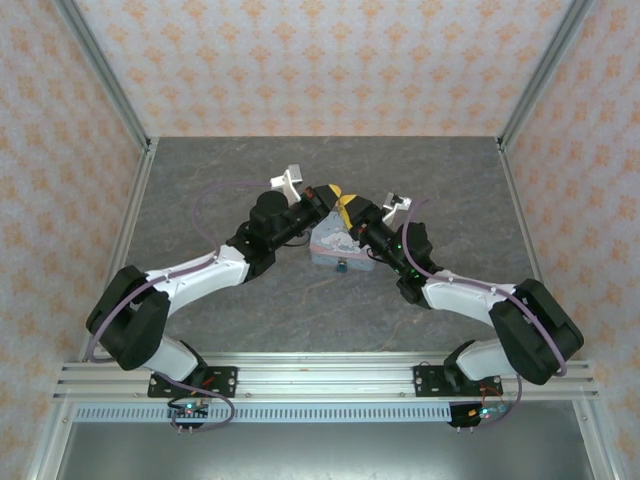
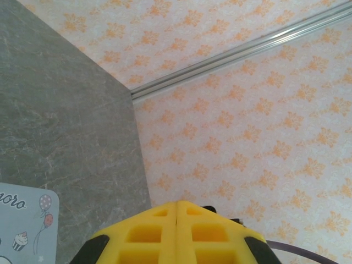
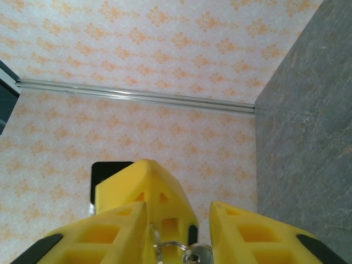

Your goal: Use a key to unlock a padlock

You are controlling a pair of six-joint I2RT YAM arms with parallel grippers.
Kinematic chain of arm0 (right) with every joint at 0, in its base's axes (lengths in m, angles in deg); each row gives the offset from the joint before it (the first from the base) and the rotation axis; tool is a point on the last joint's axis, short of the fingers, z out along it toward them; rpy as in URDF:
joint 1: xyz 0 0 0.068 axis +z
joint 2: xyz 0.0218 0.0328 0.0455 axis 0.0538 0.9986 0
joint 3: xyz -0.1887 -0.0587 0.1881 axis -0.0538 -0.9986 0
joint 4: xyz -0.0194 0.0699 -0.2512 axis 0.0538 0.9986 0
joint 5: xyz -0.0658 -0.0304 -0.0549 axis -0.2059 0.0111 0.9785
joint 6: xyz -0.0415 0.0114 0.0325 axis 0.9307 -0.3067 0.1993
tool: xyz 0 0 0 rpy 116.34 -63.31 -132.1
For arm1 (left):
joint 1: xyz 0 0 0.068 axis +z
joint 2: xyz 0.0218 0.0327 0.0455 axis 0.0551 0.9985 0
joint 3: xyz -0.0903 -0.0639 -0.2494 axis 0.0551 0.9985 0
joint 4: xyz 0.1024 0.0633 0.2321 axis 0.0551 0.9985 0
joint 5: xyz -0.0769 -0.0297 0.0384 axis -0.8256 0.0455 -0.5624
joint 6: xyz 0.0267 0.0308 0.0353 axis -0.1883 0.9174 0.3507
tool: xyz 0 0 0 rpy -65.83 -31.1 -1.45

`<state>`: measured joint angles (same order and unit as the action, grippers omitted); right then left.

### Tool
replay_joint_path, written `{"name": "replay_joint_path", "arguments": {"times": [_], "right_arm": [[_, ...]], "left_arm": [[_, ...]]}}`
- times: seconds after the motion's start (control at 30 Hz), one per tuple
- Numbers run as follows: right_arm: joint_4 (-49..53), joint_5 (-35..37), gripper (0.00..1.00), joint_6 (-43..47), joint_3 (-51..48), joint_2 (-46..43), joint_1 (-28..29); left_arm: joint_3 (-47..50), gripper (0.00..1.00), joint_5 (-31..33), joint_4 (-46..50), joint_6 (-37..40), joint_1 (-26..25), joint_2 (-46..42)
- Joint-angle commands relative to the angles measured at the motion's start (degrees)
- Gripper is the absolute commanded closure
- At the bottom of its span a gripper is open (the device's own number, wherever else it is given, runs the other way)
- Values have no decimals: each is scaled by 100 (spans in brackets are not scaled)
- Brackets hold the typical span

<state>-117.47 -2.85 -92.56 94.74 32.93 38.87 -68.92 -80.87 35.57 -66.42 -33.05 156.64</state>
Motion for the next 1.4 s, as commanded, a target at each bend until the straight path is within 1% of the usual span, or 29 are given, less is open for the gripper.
{"name": "replay_joint_path", "arguments": {"times": [0.0,0.13,0.33,0.53,0.67,0.73,0.77,0.83,0.9,0.97,1.0,1.07,1.2,1.37], "right_arm": [[-516,-190,66,-7,84,-53,-19],[-522,-347,68,48,79,-57,-19],[-515,-348,73,47,-47,-28,-19],[-507,-421,83,40,-13,46,-13],[-520,-421,84,18,-22,112,-15],[-574,-460,81,8,-13,142,-19],[-585,-476,76,-5,-18,148,-15],[-570,-464,71,12,-30,129,-17],[-504,-421,63,65,-85,56,-36],[-248,-324,54,206,-199,-151,-101],[-78,-274,51,277,-264,-281,-146],[283,-191,50,460,-381,-597,-275],[745,-196,50,706,-414,-1016,-510],[784,-508,55,880,-220,-1006,-626]], "left_arm": [[-21,100,89,-295,-17,43,98],[-75,100,25,-323,-65,43,198],[-115,100,-2,-365,-140,48,271],[-120,100,4,-370,-196,43,284],[-111,100,-9,-369,-215,43,290],[-99,100,-7,-365,-210,43,280],[-100,100,-7,-365,-207,43,279],[-101,100,-7,-365,-206,46,278],[-99,100,-4,-365,-206,44,264],[-103,100,-11,-351,-206,44,236],[-101,100,-20,-332,-198,44,222],[-111,100,-15,-246,-188,43,194],[-99,100,-57,-225,-184,45,182],[-99,100,-134,-317,-245,43,225]]}}
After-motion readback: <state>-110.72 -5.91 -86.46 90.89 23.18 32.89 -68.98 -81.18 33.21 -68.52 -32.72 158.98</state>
